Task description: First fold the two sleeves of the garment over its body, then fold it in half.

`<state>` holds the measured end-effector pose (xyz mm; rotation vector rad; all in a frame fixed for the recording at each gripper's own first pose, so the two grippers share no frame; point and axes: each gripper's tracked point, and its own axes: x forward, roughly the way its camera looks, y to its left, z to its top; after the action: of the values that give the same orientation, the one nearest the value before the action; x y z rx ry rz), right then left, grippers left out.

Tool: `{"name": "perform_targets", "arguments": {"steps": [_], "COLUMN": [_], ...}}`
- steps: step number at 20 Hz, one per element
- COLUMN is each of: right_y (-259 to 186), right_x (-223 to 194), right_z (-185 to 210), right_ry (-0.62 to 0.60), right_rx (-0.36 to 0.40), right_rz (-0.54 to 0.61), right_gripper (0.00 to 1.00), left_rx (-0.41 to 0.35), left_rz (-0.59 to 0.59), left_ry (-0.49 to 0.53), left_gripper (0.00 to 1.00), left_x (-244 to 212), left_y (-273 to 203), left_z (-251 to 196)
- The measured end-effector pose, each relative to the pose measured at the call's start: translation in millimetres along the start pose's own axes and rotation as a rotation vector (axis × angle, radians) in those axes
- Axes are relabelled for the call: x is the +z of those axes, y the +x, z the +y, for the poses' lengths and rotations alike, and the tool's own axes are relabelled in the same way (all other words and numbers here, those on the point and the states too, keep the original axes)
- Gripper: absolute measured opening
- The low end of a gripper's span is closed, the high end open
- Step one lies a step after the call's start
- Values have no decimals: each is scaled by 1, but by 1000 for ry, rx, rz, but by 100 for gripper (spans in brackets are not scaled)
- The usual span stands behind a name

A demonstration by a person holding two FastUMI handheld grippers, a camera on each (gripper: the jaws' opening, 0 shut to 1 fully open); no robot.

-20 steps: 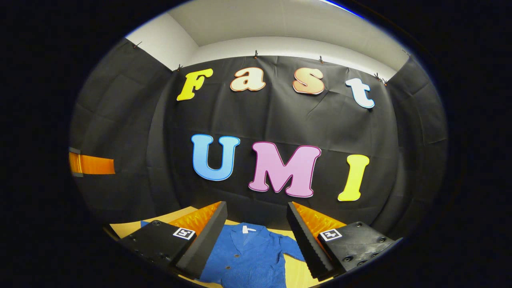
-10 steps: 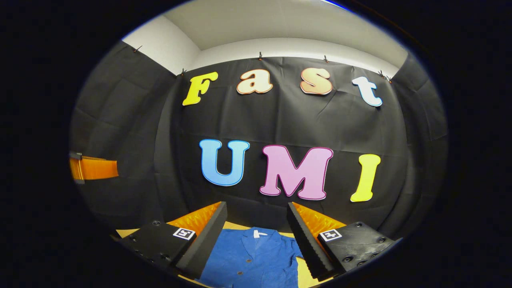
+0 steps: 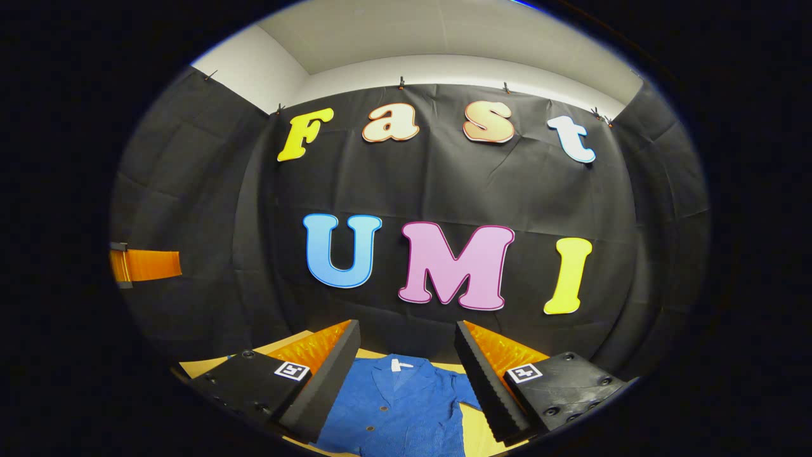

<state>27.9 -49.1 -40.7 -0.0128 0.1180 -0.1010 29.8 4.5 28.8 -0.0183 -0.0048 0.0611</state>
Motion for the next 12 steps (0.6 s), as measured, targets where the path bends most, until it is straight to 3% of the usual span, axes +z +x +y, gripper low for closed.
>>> {"name": "perform_targets", "arguments": {"steps": [4, 9, 10, 12], "right_y": [-21, -47, -50, -58], "right_x": [-1, -9, -13, -20], "right_z": [-31, -69, -71, -73], "right_ry": [28, 73, 102, 126], "right_rx": [-69, -210, -224, -237], "right_rz": [25, -9, -6, 2], "right_gripper": [96, 96, 93, 96], "left_rx": [-26, -67, -71, -78], "left_rz": [27, 66, 83, 92], "left_ry": [-40, 21, 12, -7], "left_gripper": [82, 82, 82, 82], "left_x": [-10, -37, -42, -43], "left_y": [5, 13, 15, 18], "left_z": [-7, 2, 3, 5]}}
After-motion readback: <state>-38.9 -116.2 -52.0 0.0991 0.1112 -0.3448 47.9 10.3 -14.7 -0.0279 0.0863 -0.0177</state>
